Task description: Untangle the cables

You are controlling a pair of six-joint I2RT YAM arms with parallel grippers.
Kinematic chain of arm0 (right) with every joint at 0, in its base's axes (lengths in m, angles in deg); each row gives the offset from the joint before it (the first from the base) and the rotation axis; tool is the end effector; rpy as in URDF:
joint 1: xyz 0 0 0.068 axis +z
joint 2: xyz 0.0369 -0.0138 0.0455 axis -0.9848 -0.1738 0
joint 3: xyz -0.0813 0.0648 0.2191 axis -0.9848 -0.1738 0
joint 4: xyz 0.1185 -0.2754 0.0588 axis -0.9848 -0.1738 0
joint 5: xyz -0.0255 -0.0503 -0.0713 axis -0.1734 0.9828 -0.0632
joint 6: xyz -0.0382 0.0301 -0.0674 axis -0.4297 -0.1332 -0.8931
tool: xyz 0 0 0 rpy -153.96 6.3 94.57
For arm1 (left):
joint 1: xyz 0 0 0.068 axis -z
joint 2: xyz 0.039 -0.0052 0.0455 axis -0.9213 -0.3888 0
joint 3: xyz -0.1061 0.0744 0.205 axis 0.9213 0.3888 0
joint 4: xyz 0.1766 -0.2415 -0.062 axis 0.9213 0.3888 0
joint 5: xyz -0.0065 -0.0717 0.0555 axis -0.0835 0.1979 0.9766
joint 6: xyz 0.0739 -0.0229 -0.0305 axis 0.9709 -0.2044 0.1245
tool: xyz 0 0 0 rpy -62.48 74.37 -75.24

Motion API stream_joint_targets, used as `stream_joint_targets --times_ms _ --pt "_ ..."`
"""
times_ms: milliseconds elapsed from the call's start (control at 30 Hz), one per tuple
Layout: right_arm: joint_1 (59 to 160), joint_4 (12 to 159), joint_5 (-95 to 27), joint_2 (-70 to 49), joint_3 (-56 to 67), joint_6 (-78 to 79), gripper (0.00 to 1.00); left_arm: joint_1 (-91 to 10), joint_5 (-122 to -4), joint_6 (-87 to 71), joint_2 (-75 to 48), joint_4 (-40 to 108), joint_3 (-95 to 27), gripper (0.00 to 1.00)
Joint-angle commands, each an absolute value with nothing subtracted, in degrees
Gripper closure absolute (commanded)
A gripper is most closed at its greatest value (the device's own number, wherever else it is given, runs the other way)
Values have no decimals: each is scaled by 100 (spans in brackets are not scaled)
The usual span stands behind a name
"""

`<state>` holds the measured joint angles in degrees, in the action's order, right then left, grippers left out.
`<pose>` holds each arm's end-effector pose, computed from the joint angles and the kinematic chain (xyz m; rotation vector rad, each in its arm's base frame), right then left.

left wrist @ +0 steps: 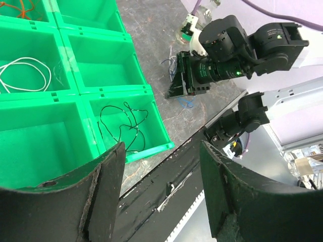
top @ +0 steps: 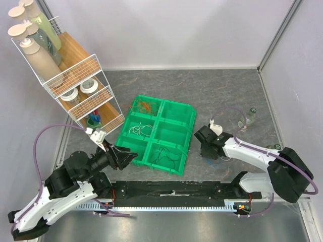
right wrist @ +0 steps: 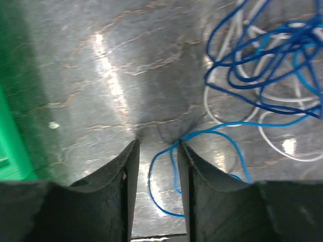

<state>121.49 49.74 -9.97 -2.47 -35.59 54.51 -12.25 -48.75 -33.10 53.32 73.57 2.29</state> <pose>0.2050 0.1539 0.0637 0.5083 2.7041 0.0357 0.1011 -0.1309 0.3096 0.2139 1.8624 -1.0587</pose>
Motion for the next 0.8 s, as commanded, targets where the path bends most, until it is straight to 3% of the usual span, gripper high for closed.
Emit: stream_joint_targets --times_ms 0,100,233,267,633,767 --pt "12191 5538 -1781 -316 -3643 5302 62 -1201 -4827 -3526 5541 7156 250 34" --pt "12236 5424 -1772 44 -3546 5346 73 -1201 -4809 -3508 5506 7147 259 34" --pt "12236 5231 -1763 658 -3222 5363 98 -1201 -4861 -3438 5296 7103 259 34" --pt "12236 5178 -1763 791 -3125 5355 100 -1201 -4879 -3420 5226 7094 259 34" --pt "12236 4835 -1060 2584 -1306 4065 100 -1201 -5275 -3376 4689 6822 241 27" --pt "12227 5221 -1271 2892 -866 3440 100 -1201 -5572 -3368 4452 6550 277 19"
